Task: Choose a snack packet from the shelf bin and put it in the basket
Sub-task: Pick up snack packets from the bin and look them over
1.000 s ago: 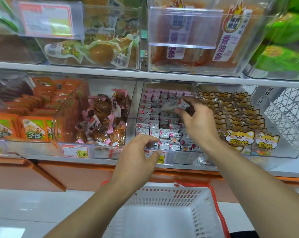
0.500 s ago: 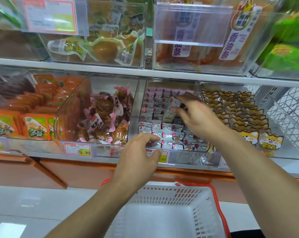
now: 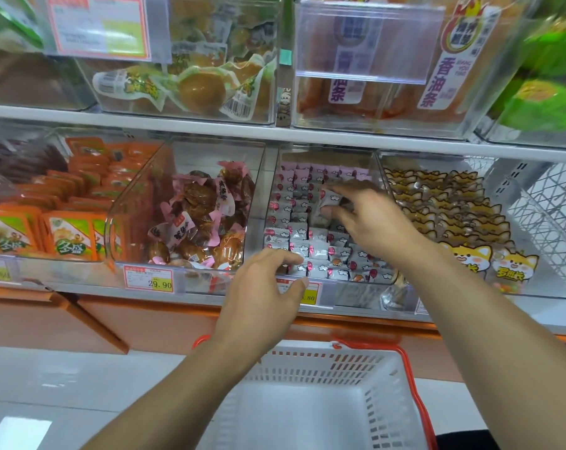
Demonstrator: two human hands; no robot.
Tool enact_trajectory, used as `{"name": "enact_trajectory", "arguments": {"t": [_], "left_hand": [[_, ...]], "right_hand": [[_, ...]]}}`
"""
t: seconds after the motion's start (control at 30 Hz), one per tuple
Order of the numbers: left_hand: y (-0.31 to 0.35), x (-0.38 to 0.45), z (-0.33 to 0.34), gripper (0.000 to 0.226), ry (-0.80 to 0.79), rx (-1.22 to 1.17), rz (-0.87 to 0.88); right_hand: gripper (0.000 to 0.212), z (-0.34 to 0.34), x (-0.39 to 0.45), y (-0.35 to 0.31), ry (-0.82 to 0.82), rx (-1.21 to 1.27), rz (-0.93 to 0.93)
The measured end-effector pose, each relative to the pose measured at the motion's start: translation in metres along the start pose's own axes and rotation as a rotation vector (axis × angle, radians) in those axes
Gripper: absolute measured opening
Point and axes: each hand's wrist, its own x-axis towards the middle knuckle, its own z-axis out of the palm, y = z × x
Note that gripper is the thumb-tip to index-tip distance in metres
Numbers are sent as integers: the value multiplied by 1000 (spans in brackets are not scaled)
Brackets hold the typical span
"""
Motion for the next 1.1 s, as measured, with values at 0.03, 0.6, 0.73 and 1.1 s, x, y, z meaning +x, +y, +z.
{"name": "enact_trajectory", "arguments": {"t": [0.03, 0.6, 0.73, 1.1], "left_hand": [[0, 0, 0, 30, -1, -1, 0], [3, -3, 0, 30, 0, 86, 59], [4, -3, -1, 27, 1, 71, 60], [-2, 0, -9, 19, 59, 28, 27]], "right_hand": [[47, 2, 0, 1, -1, 24, 12], [24, 37, 16, 7, -88, -190, 74], [24, 43, 21, -8, -3, -74, 59], [18, 50, 25, -20, 13, 120, 159]]}}
